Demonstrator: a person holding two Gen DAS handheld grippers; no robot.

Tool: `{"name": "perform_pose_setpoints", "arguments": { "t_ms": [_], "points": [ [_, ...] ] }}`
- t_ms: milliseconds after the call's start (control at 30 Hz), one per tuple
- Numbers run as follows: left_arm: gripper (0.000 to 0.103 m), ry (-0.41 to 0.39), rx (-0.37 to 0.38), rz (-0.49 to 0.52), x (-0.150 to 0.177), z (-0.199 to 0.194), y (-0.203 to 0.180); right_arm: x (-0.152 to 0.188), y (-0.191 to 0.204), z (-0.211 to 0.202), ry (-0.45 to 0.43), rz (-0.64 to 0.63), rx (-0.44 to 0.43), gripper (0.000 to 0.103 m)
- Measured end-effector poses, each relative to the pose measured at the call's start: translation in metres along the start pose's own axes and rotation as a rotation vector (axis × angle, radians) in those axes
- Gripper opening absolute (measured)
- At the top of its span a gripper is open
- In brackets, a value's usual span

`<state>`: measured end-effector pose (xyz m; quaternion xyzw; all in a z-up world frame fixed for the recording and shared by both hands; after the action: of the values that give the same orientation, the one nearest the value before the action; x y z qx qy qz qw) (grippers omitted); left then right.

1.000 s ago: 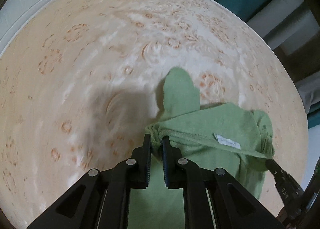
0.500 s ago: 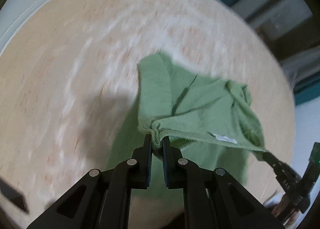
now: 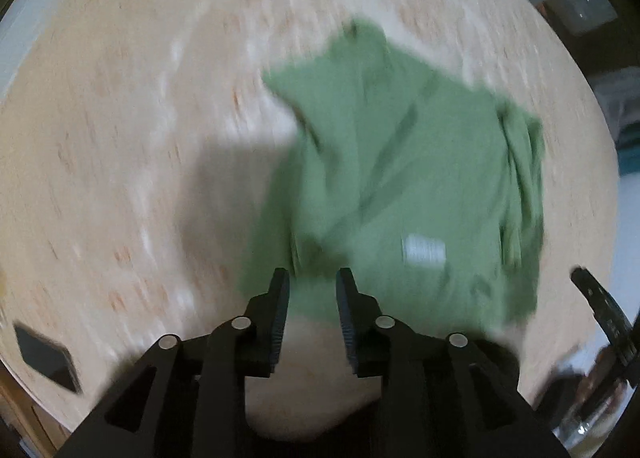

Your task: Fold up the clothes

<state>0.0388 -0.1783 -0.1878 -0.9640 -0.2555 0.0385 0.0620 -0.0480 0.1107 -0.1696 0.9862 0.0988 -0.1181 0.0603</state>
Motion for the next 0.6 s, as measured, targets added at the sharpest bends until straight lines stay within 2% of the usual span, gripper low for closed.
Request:
{"name": "perform_pose_setpoints", "arguments": {
  "t_ms": [33, 100, 200, 233, 367, 433, 533, 567, 600],
  "points": [
    [0.034, -0.023, -0.013, 0.000, -0.017, 0.000, -0.001, -0.013, -0.002, 0.003, -0.009, 0.000, 0.007, 0.051],
    [0.053, -0.040, -0.005, -0.001, -0.056, 0.008, -0.005, -0.047, -0.008, 0.016, -0.018, 0.006, 0.033, 0.051],
    [0.059, -0.028, 0.020, -0.034, -0.110, 0.031, -0.014, -0.089, -0.020, 0.039, -0.024, 0.026, 0.038, 0.053],
    [0.059, -0.012, 0.032, -0.053, -0.124, 0.041, -0.016, -0.102, -0.027, 0.049, -0.016, 0.047, 0.030, 0.059],
    [0.074, 0.033, 0.081, -0.065, -0.157, 0.072, -0.032, -0.140, -0.049, 0.095, 0.018, 0.116, 0.012, 0.059],
    [0.074, 0.045, 0.097, -0.052, -0.167, 0.086, -0.039, -0.150, -0.053, 0.117, 0.036, 0.116, 0.026, 0.059],
    [0.075, 0.044, 0.071, -0.040, -0.174, 0.105, -0.045, -0.155, -0.050, 0.138, 0.058, 0.106, 0.021, 0.060],
    [0.074, 0.039, 0.061, -0.035, -0.177, 0.110, -0.047, -0.156, -0.048, 0.143, 0.057, 0.108, 0.019, 0.061],
    [0.073, 0.007, 0.047, -0.019, -0.176, 0.108, -0.049, -0.156, -0.045, 0.143, 0.042, 0.102, 0.013, 0.059]
  ]
}}
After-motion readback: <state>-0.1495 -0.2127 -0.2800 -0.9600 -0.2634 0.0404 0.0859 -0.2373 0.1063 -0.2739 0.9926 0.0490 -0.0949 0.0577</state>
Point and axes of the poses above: each gripper's, at about its wrist camera, not at the fingertips, and z roughly the way its jaws point, y to its left, x to its underside, the point moved 6 cm from there along z, roughly the way its jaws point, and after that the axes turned 1 degree about x, right-handed, at the moved point
